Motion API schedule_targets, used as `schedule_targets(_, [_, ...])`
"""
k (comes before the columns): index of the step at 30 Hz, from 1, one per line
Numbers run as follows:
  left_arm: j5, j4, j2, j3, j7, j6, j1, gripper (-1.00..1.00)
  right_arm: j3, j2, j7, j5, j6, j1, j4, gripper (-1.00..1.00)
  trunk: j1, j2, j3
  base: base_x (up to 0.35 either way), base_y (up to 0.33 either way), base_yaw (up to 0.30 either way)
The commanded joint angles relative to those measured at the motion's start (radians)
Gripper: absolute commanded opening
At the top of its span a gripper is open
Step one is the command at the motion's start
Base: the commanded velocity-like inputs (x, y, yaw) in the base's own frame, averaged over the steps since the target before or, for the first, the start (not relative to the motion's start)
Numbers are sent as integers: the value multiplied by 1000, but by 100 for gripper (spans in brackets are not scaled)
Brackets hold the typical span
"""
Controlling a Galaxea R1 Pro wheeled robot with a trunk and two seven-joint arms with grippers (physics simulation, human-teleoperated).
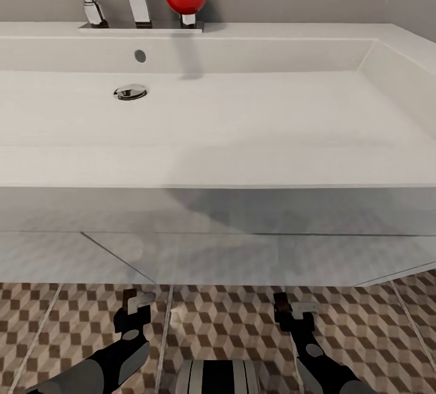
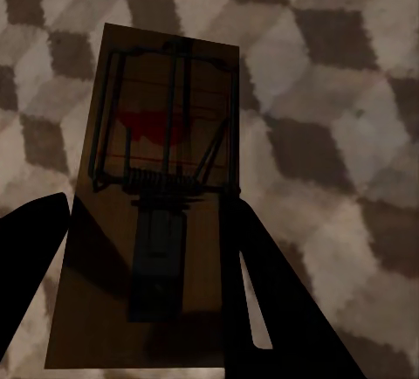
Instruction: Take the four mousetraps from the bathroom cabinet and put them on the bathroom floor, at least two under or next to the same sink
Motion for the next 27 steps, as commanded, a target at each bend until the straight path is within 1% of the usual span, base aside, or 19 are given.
schedule_targets(1, [11, -2, 1, -9, 4, -5, -1, -100, 9, -1, -2, -12, -4, 0, 0, -100, 0, 0, -1, 0, 0, 0])
schedule_targets(6, [11, -2, 0, -9, 4, -5, -1, -100, 9, -1, -2, -12, -4, 0, 0, -100, 0, 0, -1, 0, 0, 0])
schedule_targets(10, [10, -2, 0, -9, 4, -5, -1, -100, 9, -1, -2, -12, -4, 0, 0, -100, 2, -1, -16, 0, 0, 0])
schedule_targets(27, [11, -2, 2, -9, 4, -5, -1, -100, 9, -1, -2, -12, -4, 0, 0, -100, 2, -1, -16, 0, 0, 0])
